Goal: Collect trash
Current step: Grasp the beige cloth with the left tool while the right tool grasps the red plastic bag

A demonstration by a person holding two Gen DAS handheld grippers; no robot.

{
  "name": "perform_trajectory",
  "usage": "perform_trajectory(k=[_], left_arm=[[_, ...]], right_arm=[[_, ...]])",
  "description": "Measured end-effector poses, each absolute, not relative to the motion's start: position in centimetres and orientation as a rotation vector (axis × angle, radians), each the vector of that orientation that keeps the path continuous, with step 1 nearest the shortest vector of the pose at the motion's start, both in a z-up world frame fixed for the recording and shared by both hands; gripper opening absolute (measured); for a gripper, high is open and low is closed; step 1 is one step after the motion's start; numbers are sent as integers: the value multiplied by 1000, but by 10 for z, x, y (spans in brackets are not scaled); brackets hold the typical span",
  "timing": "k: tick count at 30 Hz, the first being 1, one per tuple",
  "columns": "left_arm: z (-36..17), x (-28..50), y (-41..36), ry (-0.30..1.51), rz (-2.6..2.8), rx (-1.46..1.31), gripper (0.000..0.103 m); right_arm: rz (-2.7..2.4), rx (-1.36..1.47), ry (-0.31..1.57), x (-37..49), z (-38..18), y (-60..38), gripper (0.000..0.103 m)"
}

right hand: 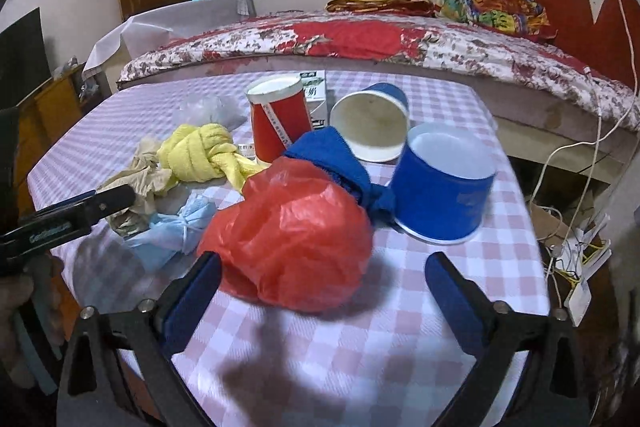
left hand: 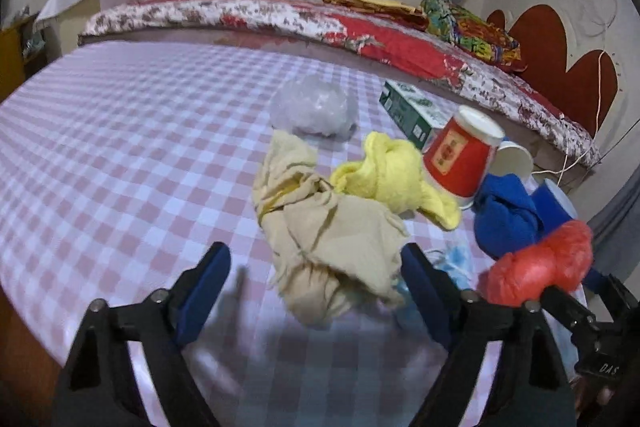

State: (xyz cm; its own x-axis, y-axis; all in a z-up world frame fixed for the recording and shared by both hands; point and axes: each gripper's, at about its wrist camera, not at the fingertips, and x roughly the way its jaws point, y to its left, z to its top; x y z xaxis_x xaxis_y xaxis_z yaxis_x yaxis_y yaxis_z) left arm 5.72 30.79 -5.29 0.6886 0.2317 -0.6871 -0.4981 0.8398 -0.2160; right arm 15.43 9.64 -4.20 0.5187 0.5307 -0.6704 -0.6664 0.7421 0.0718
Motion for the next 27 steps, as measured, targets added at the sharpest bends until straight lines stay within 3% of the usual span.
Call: perform_trajectory(k=[3, 7, 11, 16, 27], left_arm=[[-61, 62, 312, 719, 392, -441, 71], [-62, 62, 306, 714, 373, -416, 48], [-55, 60, 301, 689, 376, -368, 33], [-41, 45, 293, 649, 390, -317, 30], [-22, 24, 263, 635, 376, -259, 30]], right_arm=[[746, -201, 745, 157, -48, 103, 80], [773, -194, 757, 156, -51, 108, 56], [792, -190, 760, 152, -53, 113, 43], [795, -175, 741, 145, -47, 110, 34], [763, -120, 705, 132, -28, 78, 34]])
